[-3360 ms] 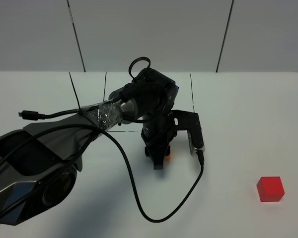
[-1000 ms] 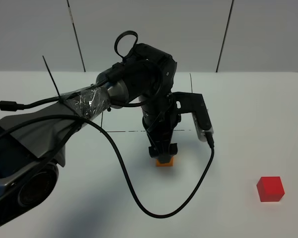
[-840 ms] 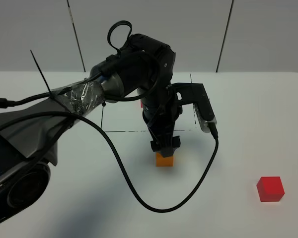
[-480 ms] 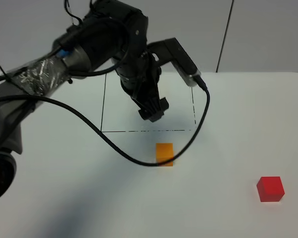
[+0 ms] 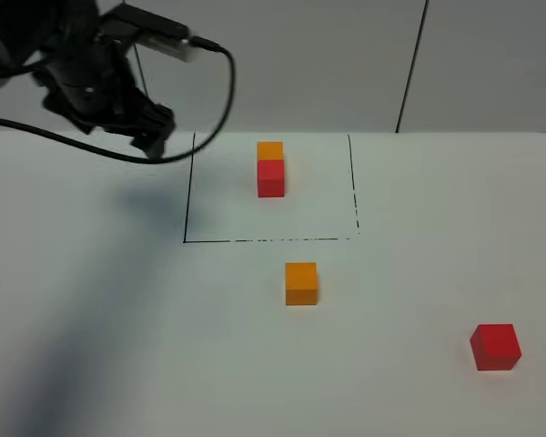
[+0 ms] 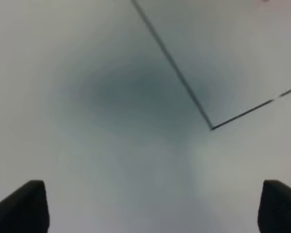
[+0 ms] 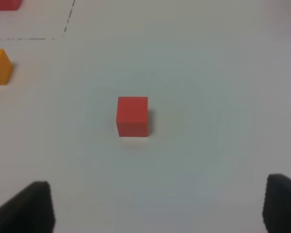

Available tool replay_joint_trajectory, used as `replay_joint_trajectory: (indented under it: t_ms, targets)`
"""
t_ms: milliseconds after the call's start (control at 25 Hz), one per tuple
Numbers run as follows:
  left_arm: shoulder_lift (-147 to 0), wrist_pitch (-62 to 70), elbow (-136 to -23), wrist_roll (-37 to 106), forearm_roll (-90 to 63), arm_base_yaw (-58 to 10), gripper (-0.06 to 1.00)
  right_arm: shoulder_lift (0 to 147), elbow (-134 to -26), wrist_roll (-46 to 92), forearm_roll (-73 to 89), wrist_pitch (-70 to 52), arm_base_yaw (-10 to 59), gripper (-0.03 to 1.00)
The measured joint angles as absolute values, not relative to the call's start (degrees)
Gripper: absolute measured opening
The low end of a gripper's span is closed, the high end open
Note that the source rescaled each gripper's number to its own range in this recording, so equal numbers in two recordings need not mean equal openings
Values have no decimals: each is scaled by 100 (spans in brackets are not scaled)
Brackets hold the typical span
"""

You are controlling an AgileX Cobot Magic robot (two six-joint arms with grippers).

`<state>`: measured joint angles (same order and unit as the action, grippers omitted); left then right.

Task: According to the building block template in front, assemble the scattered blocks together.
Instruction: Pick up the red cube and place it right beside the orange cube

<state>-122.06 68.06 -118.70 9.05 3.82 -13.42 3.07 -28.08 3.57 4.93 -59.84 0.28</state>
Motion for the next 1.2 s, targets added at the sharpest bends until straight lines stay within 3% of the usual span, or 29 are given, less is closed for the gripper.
replay_joint_trajectory:
  t_ms: [280,440,1200]
  targets:
    - [-11014,6700,-10344,730,0,12,93,307,-2808,357,493,-5984,28,73]
    - [-9972,6169,-9199,725,-468,411,91,307,-2808,357,493,-5984,28,73]
    - [-3976,5495,-4678,-807,392,449,87,307,-2808,357,493,-5984,28,73]
